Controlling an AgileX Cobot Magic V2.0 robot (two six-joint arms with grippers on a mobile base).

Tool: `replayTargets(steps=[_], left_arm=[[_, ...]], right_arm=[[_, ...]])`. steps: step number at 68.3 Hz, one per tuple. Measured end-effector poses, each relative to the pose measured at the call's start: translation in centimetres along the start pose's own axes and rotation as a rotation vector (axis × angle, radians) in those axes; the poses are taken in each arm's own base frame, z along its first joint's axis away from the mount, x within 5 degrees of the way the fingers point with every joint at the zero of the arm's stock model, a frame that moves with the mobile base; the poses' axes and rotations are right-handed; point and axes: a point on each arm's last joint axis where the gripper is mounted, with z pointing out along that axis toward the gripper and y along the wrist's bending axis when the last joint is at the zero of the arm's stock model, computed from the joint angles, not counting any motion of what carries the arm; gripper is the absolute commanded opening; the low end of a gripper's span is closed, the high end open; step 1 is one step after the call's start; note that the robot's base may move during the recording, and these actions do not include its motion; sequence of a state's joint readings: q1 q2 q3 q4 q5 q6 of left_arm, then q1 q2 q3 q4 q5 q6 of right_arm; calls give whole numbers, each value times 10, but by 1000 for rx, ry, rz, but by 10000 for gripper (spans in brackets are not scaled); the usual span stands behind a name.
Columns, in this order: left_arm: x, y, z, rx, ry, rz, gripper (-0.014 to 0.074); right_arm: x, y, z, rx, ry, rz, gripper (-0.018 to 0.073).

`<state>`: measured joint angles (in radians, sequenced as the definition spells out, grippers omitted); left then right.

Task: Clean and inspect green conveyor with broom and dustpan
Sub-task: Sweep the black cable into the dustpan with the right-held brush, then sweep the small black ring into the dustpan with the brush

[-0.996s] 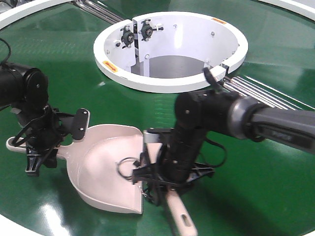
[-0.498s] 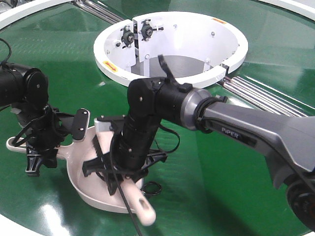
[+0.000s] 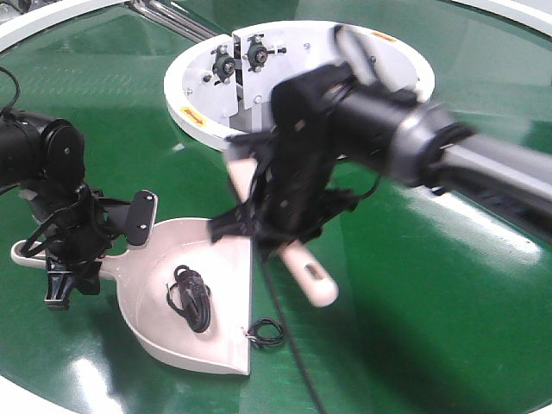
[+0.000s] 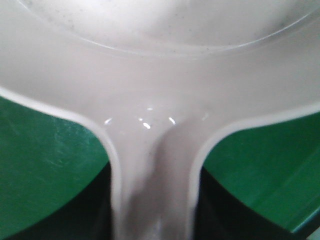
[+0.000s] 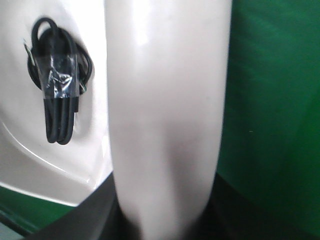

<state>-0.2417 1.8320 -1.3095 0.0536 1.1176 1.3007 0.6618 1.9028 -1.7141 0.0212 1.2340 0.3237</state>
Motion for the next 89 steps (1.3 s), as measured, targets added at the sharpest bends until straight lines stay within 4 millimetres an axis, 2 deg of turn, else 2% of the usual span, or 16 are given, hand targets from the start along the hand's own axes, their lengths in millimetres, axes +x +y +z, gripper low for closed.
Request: replayTargets(steps=[9, 17, 34, 42, 50, 60, 79, 89], left_arm=[[0, 0, 0, 0, 0, 0, -8], [0, 0, 0, 0, 0, 0, -8], [0, 0, 0, 0, 0, 0, -8], [0, 0, 0, 0, 0, 0, -8], [0, 0, 0, 1, 0, 0, -8], [0, 0, 0, 1, 0, 0, -8], [0, 0, 0, 1, 0, 0, -8], [0, 0, 0, 1, 0, 0, -8]], right_arm=[[12, -16, -17, 4, -13, 32, -2], [34, -31, -18, 28, 29, 60, -2], [91, -50, 6, 63, 110, 163, -2], [108, -55, 23, 72, 131, 222, -2], [115, -54, 33, 58, 135, 248, -2], [113, -49, 43, 9, 143, 281, -2], [112, -40, 80, -43, 286, 290, -2], [111, -33, 84, -118, 298, 280, -2]])
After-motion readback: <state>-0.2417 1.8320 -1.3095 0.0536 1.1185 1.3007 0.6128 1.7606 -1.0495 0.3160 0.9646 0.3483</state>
